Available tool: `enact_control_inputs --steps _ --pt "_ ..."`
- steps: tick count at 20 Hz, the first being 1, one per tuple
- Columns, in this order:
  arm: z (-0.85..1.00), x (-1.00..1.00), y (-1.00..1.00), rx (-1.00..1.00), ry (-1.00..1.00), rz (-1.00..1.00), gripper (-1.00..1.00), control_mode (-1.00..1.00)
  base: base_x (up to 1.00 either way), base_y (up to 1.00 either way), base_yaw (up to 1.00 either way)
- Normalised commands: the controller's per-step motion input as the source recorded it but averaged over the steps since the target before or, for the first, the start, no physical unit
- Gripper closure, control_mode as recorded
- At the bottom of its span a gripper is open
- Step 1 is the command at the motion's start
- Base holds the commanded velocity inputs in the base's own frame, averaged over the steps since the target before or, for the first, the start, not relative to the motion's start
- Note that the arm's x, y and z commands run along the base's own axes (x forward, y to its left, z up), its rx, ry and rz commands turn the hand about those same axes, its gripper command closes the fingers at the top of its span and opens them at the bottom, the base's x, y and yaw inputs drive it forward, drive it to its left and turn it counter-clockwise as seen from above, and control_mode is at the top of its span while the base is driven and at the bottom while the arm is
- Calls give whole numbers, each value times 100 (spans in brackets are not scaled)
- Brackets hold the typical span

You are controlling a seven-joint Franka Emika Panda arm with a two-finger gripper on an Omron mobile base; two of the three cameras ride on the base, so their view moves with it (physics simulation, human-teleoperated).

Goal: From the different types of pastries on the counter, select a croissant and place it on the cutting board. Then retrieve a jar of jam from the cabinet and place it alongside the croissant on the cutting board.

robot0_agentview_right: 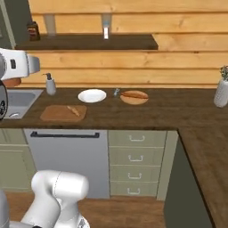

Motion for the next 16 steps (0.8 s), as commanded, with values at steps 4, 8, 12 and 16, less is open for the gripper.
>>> enact_control_inputs --steps 4,8,12,16 --pt "0 0 0 0 0 0 100 100 31 32 -4" --pt "0 0 0 0 0 0 100 100 20 35 -4" --pt "0 0 0 0 0 0 100 100 37 30 -6" --pt "0 0 0 0 0 0 100 100 92 40 -9"
